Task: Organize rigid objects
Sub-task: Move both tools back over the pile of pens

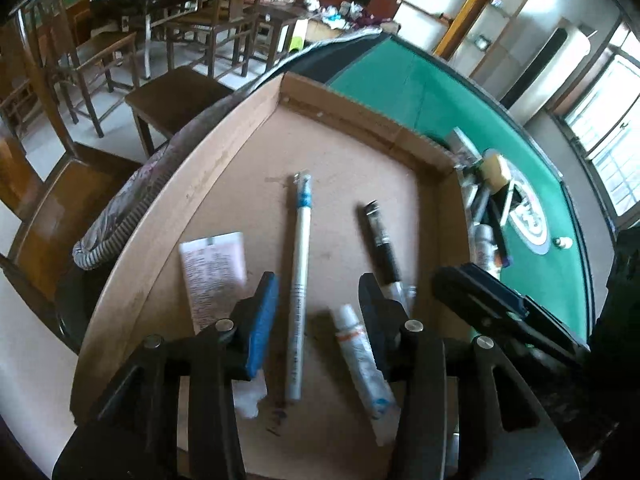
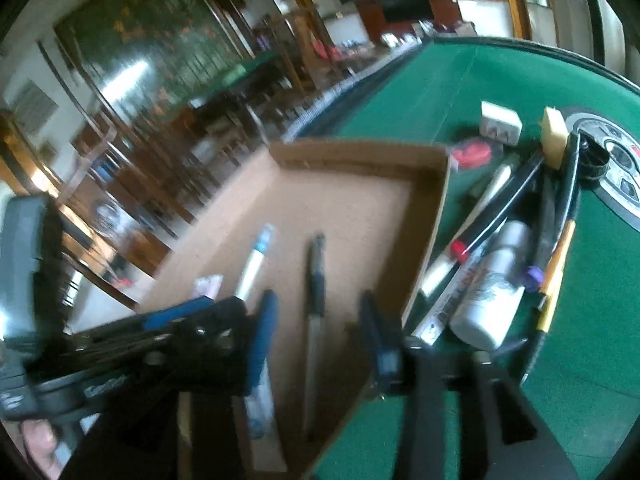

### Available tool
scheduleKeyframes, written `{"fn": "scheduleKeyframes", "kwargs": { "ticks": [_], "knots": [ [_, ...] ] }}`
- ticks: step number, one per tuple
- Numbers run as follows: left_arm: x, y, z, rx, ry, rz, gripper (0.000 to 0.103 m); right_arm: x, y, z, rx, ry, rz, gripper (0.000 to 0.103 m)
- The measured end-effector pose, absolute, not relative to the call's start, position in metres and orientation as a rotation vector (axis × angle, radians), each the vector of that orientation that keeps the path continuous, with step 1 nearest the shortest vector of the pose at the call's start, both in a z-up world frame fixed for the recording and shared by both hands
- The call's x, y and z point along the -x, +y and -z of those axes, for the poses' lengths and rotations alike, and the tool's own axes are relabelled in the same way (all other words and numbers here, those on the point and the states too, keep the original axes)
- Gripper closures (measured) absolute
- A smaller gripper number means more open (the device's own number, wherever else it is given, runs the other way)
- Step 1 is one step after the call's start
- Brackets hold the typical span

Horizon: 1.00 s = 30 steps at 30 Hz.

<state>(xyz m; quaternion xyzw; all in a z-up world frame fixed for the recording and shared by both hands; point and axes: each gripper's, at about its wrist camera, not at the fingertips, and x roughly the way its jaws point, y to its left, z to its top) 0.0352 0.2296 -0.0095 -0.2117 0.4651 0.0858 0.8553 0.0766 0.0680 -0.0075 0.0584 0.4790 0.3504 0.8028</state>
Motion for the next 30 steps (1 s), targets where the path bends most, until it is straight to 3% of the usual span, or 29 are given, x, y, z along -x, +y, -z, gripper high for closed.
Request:
{"fn": "scheduleKeyframes", "kwargs": {
  "ticks": [8, 18, 21, 23, 25, 30],
  "knots": [
    [-0.038, 0.178, -0.03, 0.336, 0.893, -0.097, 0.061, -0.084, -0.013, -0.03, -0.248, 0.924, -0.762, 0.053],
    [-0.065, 0.115, -0.04, 0.24, 0.894, 0.014, 0.061, -0.147, -0.084, -0.011, -0.365, 0.992, -0.623, 0.054],
    [-0.065, 0.103, -0.027, 0.194, 0.932, 0.041, 0.061, -0.16, -0.084, 0.009, -0.377, 1.029, -0.61, 0.059],
    [-0.064, 0.094, -0.017, 0.161, 0.96, 0.055, 0.061, -0.166, -0.083, 0.028, -0.408, 1.069, -0.605, 0.07],
    [-0.063, 0.088, -0.008, 0.135, 0.982, 0.076, 0.061, -0.169, -0.082, 0.043, -0.421, 1.105, -0.593, 0.075],
    [-0.067, 0.07, 0.001, 0.049, 0.991, 0.11, 0.061, -0.171, -0.079, 0.051, -0.438, 1.147, -0.595, 0.077]
  ]
}}
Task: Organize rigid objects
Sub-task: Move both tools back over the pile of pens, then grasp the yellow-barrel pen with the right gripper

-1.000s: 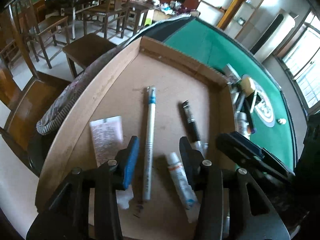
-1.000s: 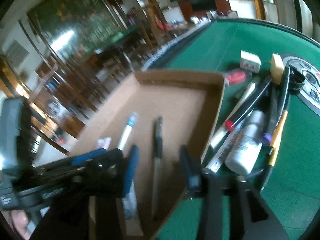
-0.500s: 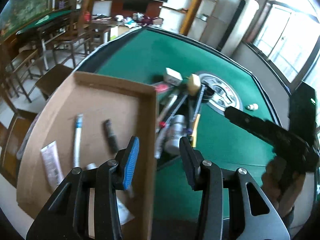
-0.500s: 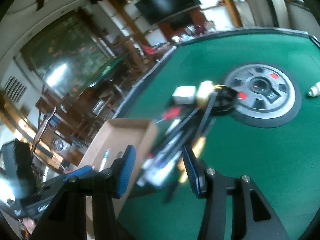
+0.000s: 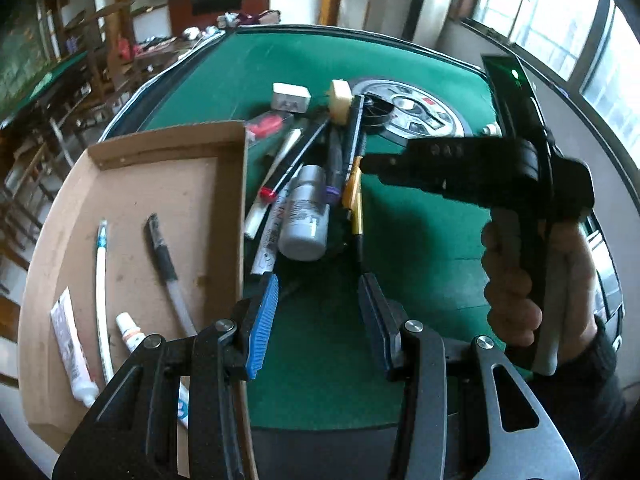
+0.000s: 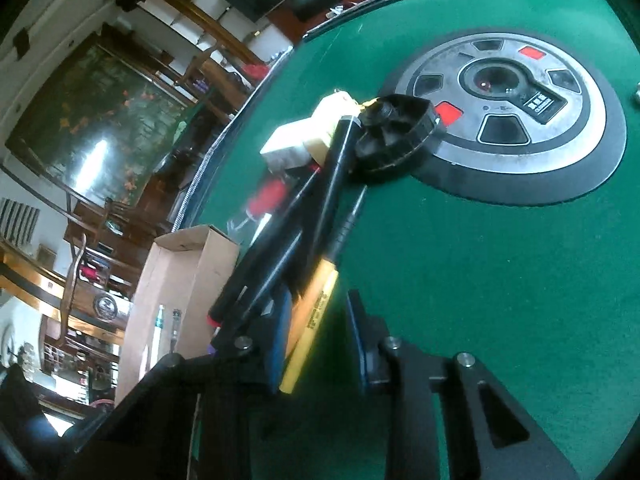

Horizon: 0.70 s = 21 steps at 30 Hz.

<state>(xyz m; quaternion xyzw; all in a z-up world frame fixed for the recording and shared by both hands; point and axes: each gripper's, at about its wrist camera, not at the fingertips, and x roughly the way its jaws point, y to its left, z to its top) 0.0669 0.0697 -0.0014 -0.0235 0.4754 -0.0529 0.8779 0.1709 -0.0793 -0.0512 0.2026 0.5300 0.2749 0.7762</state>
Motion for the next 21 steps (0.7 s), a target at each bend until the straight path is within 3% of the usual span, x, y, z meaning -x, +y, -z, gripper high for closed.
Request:
{"fn": "scheduleKeyframes", "kwargs": {
  "ticks": [6, 14, 19, 21],
  "knots": [
    [-0.067, 0.069, 0.004, 0.051, 0.995, 0.141, 0.061, -0.179, -0.069, 0.05, -0.424, 1.177, -0.554, 0.077],
    [-0.065, 0.064, 0.011, 0.021, 1.025, 0.161, 0.061, -0.179, -0.064, 0.053, -0.45, 1.174, -0.568, 0.089],
    [-0.071, 0.058, 0.015, 0.003, 1.045, 0.16, 0.061, -0.184, -0.076, 0.058, -0.496, 1.184, -0.575, 0.091],
    [-0.074, 0.056, 0.017, -0.004, 1.05, 0.159, 0.062, -0.184, -0.083, 0.058, -0.492, 1.18, -0.55, 0.098]
  ]
}}
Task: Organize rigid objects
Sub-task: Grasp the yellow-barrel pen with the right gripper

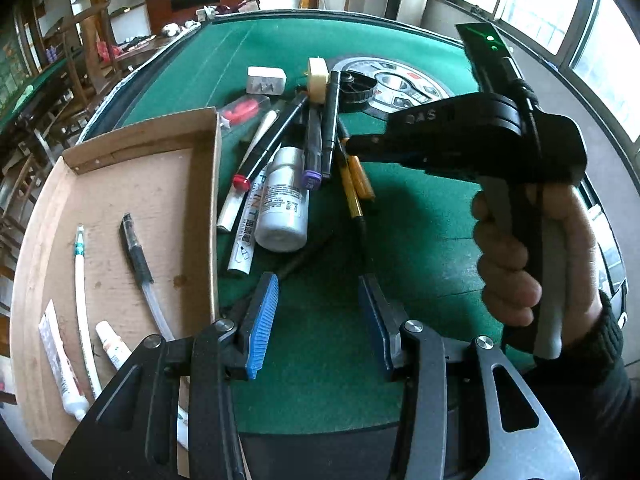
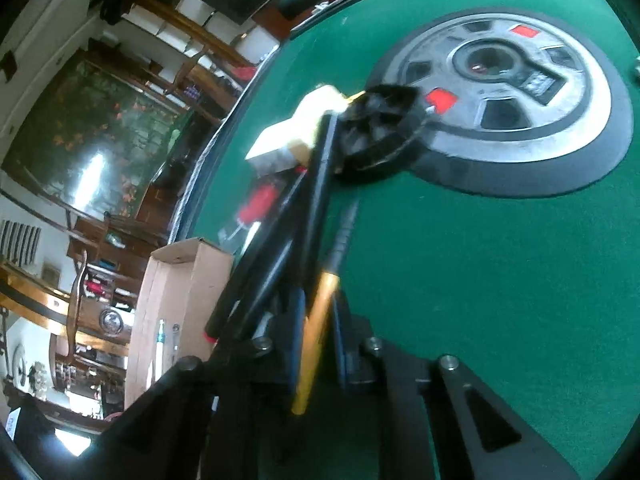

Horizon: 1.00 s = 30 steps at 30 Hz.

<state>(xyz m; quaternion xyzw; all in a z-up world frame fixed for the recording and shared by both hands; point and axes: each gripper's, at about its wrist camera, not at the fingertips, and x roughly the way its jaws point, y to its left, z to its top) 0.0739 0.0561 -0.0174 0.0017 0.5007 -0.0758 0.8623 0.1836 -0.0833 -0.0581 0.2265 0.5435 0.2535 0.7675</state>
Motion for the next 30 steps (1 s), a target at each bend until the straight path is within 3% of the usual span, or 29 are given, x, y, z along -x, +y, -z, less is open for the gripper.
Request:
{"fn": "scheduleKeyframes", "kwargs": {
  "ticks": [3, 15, 17, 18, 20, 23, 30],
  "knots": [
    [-0.079, 0.053, 0.021, -0.018, 1.064, 0.161, 0.07, -0.183, -0.09, 0.061, -0.512, 1.196, -0.541, 0.098],
    [-0.114, 0.047, 0.046, -0.197, 1.181, 0.112, 0.07, -0.179, -0.08, 0.056, -0.473, 1.181, -0.538, 0.097],
    [-0.116, 0.043, 0.049, -0.249, 1.191, 0.113, 0.074, -0.18, -0.081, 0.058, -0.481, 1.187, -0.537, 0.097],
    [-0.115, 0.042, 0.05, -0.275, 1.188, 0.103, 0.083, -0.18, -0.082, 0.058, -0.484, 1.188, -0.538, 0.097],
    [-0.115, 0.042, 0.05, -0.285, 1.188, 0.103, 0.085, -0.18, -0.082, 0.059, -0.486, 1.187, -0.536, 0.097],
    [-0.112, 0.04, 0.046, -0.283, 1.149, 0.131, 0.102, -0.179, -0.082, 0.059, -0.491, 1.191, -0.537, 0.097],
    [-0.116, 0.038, 0.05, -0.243, 1.159, 0.19, 0.102, -0.179, -0.082, 0.059, -0.494, 1.189, -0.536, 0.097]
  ]
}}
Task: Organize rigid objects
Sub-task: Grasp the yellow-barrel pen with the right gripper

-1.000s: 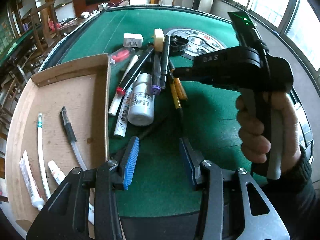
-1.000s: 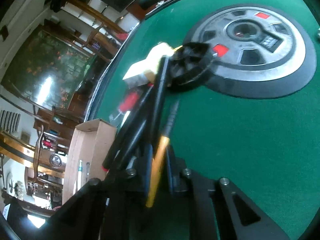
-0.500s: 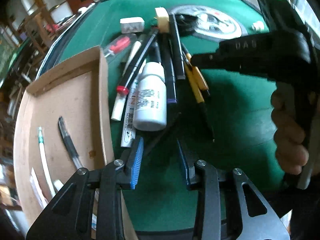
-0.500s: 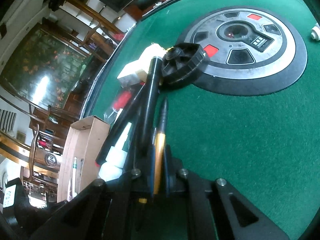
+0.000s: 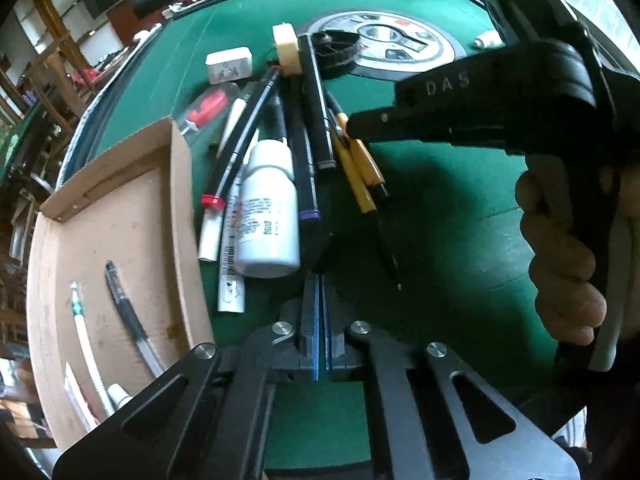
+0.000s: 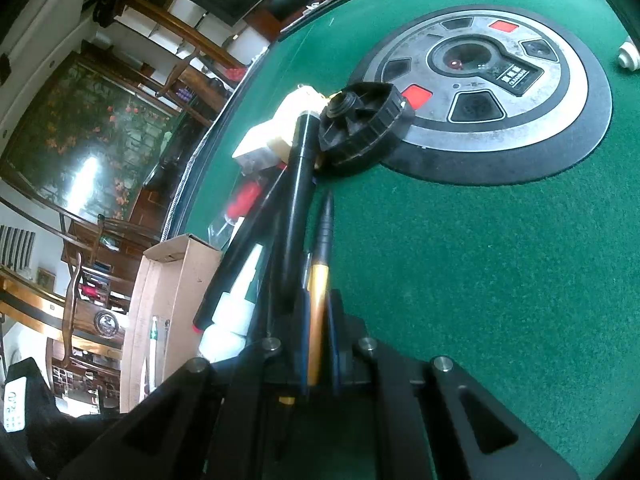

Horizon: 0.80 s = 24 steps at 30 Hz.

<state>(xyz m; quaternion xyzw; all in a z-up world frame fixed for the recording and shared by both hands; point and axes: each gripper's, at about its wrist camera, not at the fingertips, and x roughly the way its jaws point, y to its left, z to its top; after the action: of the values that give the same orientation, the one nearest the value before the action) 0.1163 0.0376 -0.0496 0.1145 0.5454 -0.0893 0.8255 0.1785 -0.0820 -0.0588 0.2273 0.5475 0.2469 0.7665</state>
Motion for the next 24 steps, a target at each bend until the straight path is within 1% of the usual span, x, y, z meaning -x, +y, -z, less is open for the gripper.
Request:
{"fn": "scheduleKeyframes", "kwargs": {
  "ticks": [3, 4, 5, 6, 7, 8, 15, 16, 17, 18, 20, 21, 22, 24],
  "knots": [
    [-0.111, 0.036, 0.044, -0.275, 1.129, 0.173, 0.101, -0.178, -0.083, 0.058, -0.482, 1.179, -0.529, 0.096],
    [-0.109, 0.039, 0.041, -0.262, 1.118, 0.185, 0.098, -0.178, -0.082, 0.058, -0.477, 1.178, -0.528, 0.095],
    [-0.107, 0.042, 0.039, -0.256, 1.111, 0.186, 0.093, -0.179, -0.081, 0.058, -0.47, 1.18, -0.526, 0.091],
    [-0.105, 0.044, 0.038, -0.257, 1.106, 0.181, 0.076, -0.179, -0.08, 0.058, -0.467, 1.177, -0.53, 0.089],
    [-0.105, 0.046, 0.038, -0.266, 1.101, 0.171, 0.056, -0.179, -0.077, 0.056, -0.457, 1.172, -0.533, 0.084],
    [-0.104, 0.047, 0.039, -0.275, 1.093, 0.162, 0.054, -0.179, -0.075, 0.054, -0.442, 1.162, -0.533, 0.08],
    [-0.108, 0.051, 0.046, -0.262, 1.126, 0.181, 0.054, -0.18, -0.065, 0.049, -0.301, 1.115, -0.472, 0.081],
    [-0.111, 0.05, 0.047, -0.264, 1.134, 0.186, 0.057, -0.18, -0.063, 0.049, -0.285, 1.111, -0.468, 0.083],
    [-0.112, 0.05, 0.048, -0.27, 1.143, 0.186, 0.061, -0.18, -0.062, 0.048, -0.263, 1.108, -0.46, 0.088],
    [-0.116, 0.051, 0.05, -0.276, 1.153, 0.184, 0.068, -0.179, -0.059, 0.047, -0.224, 1.102, -0.449, 0.089],
    [-0.116, 0.053, 0.053, -0.293, 1.16, 0.167, 0.073, -0.177, -0.059, 0.047, -0.195, 1.102, -0.447, 0.09],
    [-0.117, 0.056, 0.054, -0.295, 1.166, 0.158, 0.079, -0.176, -0.06, 0.047, -0.191, 1.105, -0.446, 0.09],
    [-0.118, 0.058, 0.054, -0.292, 1.173, 0.155, 0.082, -0.175, -0.061, 0.047, -0.187, 1.109, -0.45, 0.09],
    [-0.12, 0.062, 0.054, -0.283, 1.181, 0.176, 0.082, -0.175, -0.06, 0.047, -0.164, 1.115, -0.466, 0.089]
  ]
}}
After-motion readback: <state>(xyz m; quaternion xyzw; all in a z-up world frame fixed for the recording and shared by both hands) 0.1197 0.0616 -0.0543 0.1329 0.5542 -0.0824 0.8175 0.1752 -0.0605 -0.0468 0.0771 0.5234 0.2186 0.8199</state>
